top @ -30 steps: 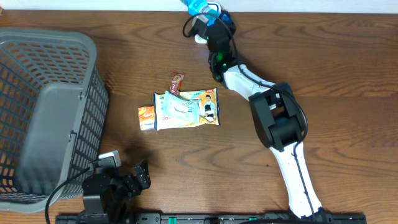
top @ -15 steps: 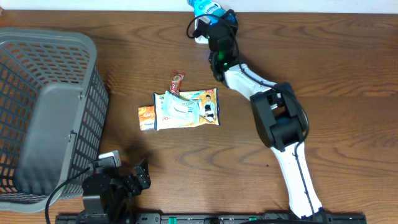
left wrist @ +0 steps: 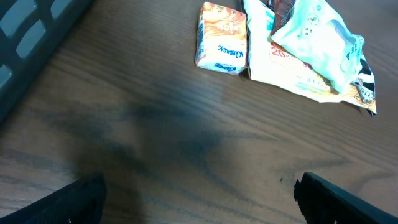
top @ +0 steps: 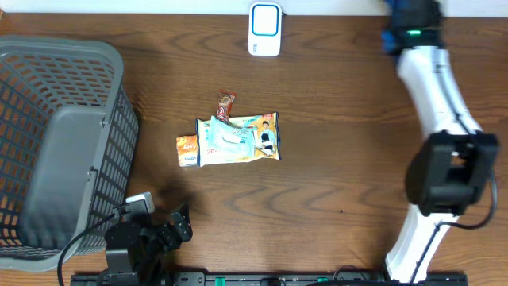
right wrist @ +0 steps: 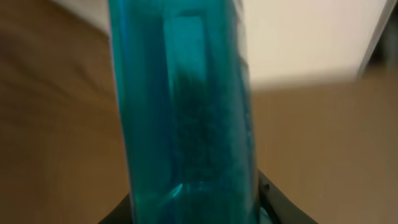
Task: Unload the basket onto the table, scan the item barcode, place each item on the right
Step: 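Move the bottle to the right table edge and release it, then reach the right gripper to the green wipes pack and grasp it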
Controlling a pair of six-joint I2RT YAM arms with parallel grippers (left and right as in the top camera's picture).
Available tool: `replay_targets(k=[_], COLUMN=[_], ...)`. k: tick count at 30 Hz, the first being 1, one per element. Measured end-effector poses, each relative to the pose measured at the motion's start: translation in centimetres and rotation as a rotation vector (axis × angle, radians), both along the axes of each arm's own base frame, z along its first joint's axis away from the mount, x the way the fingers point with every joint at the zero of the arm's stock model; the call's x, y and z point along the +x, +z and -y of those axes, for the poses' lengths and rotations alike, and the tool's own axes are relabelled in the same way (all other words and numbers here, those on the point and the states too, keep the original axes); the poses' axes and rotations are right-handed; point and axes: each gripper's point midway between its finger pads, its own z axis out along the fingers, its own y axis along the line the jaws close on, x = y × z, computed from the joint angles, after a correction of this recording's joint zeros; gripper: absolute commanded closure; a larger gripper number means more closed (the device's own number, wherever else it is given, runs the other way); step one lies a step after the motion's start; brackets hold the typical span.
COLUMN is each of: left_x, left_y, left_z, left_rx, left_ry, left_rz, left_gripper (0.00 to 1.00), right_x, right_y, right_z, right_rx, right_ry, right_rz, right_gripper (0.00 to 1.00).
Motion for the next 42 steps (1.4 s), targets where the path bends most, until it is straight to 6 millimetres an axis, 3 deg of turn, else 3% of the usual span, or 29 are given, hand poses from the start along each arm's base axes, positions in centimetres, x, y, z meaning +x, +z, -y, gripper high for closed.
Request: replay_targets(k=[6, 11, 16, 21, 24, 26, 31, 33, 38, 42], left_x=[0.0, 0.0, 0.0, 0.0, 0.0, 0.0, 0.0, 0.0, 0.0, 0.0], left_y=[0.0, 0.0, 0.0, 0.0, 0.0, 0.0, 0.0, 0.0, 0.0, 0.0], left_z=[0.0, 0.0, 0.0, 0.0, 0.0, 0.0, 0.0, 0.0, 0.0, 0.0], left_rx=[0.0, 0.0, 0.0, 0.0, 0.0, 0.0, 0.0, 0.0, 0.0, 0.0], left_ry=[0.0, 0.0, 0.0, 0.0, 0.0, 0.0, 0.0, 0.0, 0.0, 0.0], left_rz=[0.0, 0.0, 0.0, 0.0, 0.0, 0.0, 0.0, 0.0, 0.0, 0.0], left_gripper=[0.02, 0.02, 0.02, 0.02, 0.02, 0.02, 0.02, 0.02, 0.02, 0.02], right_x=[-5.9, -11.2, -16.4, -21.3, -23.2, -23.9, -23.5, -22.9, -21.2, -19.7], right_y=[-6.3, -11.1, -14.9, -18.5, -19.7, -20.1, -20.2, -20.0, -18.3, -13.3], right_z=[11.4, 17.6, 22.0, 24.3, 25.1, 25.5, 25.3, 24.9, 23.7, 22.8], right_rx=[0.111, 0.158, 0.23, 0.359, 0.428, 0.459, 0.497, 0.504, 0.512, 0.561], right_ry=[-0.272, -0.425, -0.557, -0.668, -0.728, -0.761, -0.785, -0.778, -0.745, -0.701], right_rz=[-0.074, -0.109, -0.098, -0.086, -0.049, -0.019, 0.036, 0.049, 0.097, 0.244], right_gripper=[0.99, 0.99, 0.98, 0.96, 0.92, 0.77, 0.18, 0.01, 0.01, 0.01])
